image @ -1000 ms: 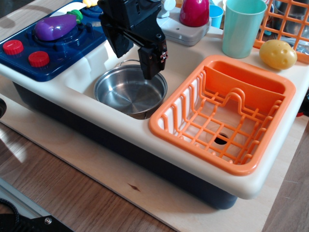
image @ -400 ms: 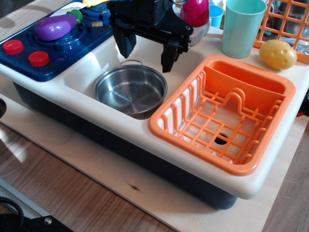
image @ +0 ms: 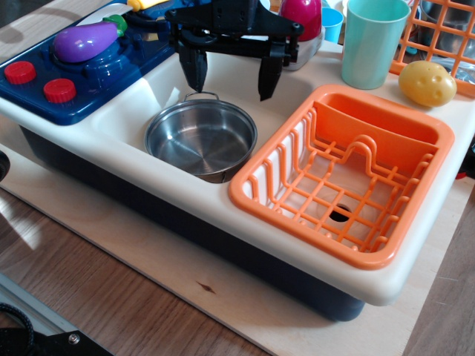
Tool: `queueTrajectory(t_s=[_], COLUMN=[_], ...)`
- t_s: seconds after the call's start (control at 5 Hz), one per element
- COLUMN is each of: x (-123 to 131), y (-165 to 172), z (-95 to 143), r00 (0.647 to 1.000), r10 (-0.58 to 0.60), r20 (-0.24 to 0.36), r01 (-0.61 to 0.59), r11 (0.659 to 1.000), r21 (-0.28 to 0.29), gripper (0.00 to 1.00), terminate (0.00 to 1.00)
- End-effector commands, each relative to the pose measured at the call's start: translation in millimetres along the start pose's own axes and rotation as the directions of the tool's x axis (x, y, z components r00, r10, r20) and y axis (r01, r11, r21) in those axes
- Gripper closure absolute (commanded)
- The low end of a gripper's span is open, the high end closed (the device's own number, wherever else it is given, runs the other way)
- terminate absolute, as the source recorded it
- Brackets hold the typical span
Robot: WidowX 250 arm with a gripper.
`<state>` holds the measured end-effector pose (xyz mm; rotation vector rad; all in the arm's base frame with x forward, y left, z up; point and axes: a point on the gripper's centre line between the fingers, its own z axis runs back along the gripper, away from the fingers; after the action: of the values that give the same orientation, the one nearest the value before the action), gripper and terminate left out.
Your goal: Put pan from sink into drying rack
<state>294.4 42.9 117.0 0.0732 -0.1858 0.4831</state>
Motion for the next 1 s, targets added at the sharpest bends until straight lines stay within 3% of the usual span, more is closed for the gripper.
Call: queueTrajectory(t_s=[0.0, 0.4, 0.8], x=[21, 23, 11], y=[1, -10, -23], z=[-3, -25, -18], r00=[0.996, 0.991, 0.988], r10=[0.079, 0.134, 0.147], r20=[0.042, 0.006, -0.034], r01=[-0.078, -0.133, -0.150], r11=[0.996, 0.986, 0.985], r21=[-0.035, -0.106, -0.088], gripper=[0.00, 0.00, 0.00], terminate=[0.00, 0.00, 0.00])
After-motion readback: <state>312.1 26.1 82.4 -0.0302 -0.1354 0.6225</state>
